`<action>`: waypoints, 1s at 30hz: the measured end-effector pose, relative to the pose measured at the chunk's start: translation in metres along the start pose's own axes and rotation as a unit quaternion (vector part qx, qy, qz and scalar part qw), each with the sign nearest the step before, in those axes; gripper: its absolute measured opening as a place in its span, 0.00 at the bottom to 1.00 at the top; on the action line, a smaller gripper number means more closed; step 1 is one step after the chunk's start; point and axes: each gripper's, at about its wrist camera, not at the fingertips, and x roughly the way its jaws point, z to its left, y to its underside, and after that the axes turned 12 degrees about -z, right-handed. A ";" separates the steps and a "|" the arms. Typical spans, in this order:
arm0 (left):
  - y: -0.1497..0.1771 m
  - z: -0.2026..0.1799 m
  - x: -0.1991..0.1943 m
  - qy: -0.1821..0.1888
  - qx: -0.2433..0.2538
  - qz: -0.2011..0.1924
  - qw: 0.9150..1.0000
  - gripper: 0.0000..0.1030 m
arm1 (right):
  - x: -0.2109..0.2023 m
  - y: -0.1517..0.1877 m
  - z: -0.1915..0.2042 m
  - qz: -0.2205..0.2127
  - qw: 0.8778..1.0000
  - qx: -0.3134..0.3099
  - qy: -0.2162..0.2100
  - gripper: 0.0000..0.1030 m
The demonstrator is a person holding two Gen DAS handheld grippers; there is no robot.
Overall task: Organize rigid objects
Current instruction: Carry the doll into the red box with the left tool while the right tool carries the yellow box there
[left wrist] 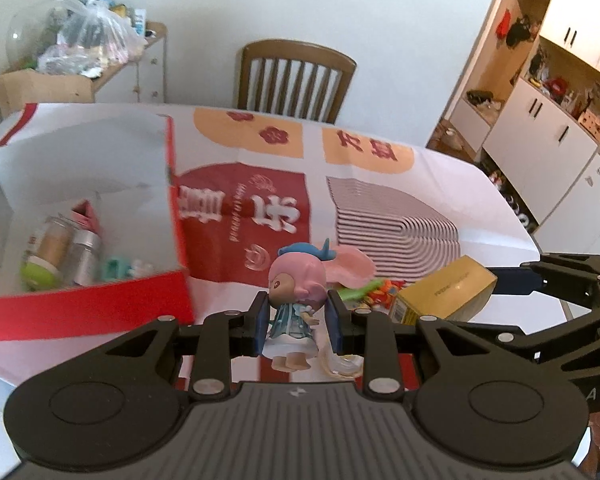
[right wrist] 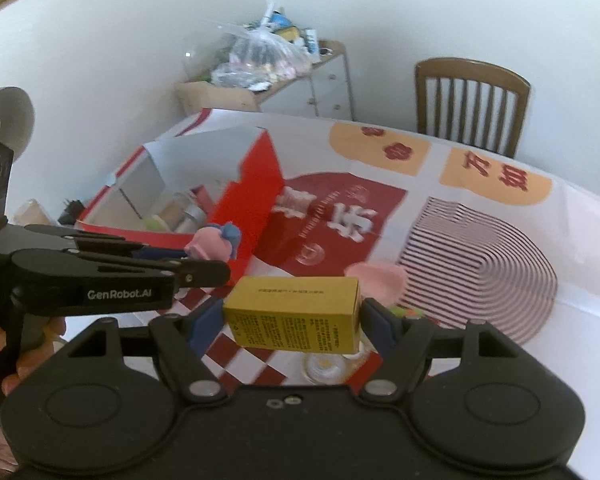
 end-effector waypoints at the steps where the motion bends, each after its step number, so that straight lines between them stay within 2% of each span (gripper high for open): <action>1: -0.002 0.006 -0.003 -0.003 0.000 -0.003 1.000 0.28 | 0.002 -0.002 0.004 -0.001 1.000 -0.002 -0.002 0.72; 18: -0.044 0.123 -0.031 -0.073 -0.009 -0.051 0.996 0.28 | 0.059 -0.041 0.088 -0.007 0.999 -0.034 -0.020 0.72; 24: -0.051 0.167 -0.021 -0.103 -0.017 -0.055 0.993 0.28 | 0.088 -0.049 0.114 0.000 0.999 -0.044 -0.017 0.72; 30: -0.055 0.204 0.006 -0.132 -0.030 -0.040 0.990 0.28 | 0.124 -0.055 0.130 0.009 0.998 -0.059 -0.001 0.72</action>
